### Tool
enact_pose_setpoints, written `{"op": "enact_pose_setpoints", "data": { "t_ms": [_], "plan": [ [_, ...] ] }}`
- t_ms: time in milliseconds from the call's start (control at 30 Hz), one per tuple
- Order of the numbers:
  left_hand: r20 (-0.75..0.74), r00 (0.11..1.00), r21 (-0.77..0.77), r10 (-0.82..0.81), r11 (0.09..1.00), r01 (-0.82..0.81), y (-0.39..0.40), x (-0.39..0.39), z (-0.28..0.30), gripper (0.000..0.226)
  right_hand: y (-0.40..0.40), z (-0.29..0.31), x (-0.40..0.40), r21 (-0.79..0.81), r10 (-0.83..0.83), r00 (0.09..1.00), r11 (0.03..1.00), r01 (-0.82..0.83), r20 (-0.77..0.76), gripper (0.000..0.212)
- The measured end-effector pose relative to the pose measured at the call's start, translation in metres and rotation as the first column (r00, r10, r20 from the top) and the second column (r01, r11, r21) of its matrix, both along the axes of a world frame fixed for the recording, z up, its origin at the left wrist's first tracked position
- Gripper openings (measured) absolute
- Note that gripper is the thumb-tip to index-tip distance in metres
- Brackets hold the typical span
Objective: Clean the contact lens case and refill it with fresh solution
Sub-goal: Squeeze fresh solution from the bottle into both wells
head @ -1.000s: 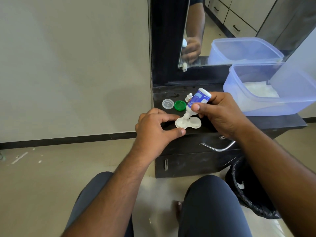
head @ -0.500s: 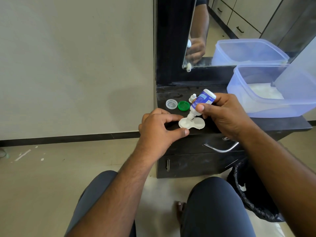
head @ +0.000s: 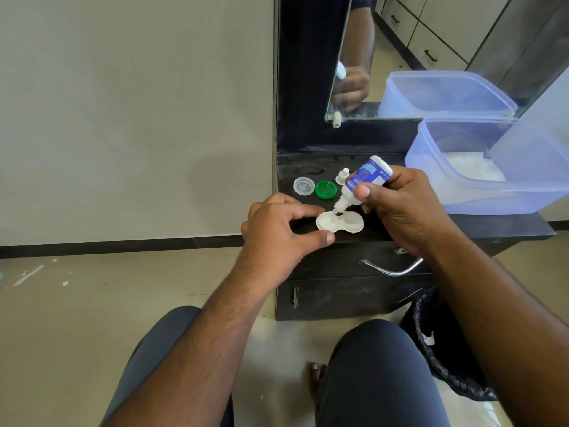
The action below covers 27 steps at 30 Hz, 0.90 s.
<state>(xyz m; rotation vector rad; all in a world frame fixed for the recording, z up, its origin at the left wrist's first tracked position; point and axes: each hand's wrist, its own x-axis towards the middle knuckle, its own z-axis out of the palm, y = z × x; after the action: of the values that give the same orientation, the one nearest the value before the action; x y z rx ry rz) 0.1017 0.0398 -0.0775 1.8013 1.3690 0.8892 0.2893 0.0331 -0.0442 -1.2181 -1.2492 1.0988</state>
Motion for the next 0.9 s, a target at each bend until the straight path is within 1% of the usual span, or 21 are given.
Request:
{"op": "enact_pose_setpoints", "data": {
  "t_ms": [67,133,367,600,833,900],
  "plan": [
    [0.001,1.000,-0.001,-0.005,1.000,0.005,-0.0004,-0.0003,0.0002,0.047,0.0002,0.0000,0.0002,0.018,-0.008,0.997,1.000,0.010,-0.076,0.015],
    [0.006,1.000,0.002,-0.002,1.000,0.002,-0.0002,0.0001,0.0002,0.047,0.0003,-0.0002,0.0007,0.020,-0.024,0.994,0.999,0.026,-0.104,0.016],
    [-0.010,1.000,0.010,0.000,1.000,0.000,-0.0003,0.0017,0.0010,0.047,-0.0004,-0.0008,0.0008,0.005,-0.007,1.000,1.000,0.007,-0.007,0.018],
    [-0.009,1.000,0.009,0.001,1.000,0.000,0.0005,-0.0004,0.0003,0.047,-0.0002,-0.0016,-0.0011,-0.001,0.016,1.000,1.000,-0.016,0.026,0.010],
    [-0.004,1.000,0.021,0.005,1.000,-0.005,-0.0002,0.0004,-0.0003,0.043,-0.0016,-0.0008,-0.0006,0.009,0.009,1.000,1.000,-0.009,0.008,0.011],
    [0.001,1.000,0.029,0.001,1.000,-0.001,0.0000,0.0001,-0.0008,0.046,-0.0016,-0.0014,-0.0010,0.018,0.009,1.000,1.000,-0.009,0.000,0.012]
  ]
}}
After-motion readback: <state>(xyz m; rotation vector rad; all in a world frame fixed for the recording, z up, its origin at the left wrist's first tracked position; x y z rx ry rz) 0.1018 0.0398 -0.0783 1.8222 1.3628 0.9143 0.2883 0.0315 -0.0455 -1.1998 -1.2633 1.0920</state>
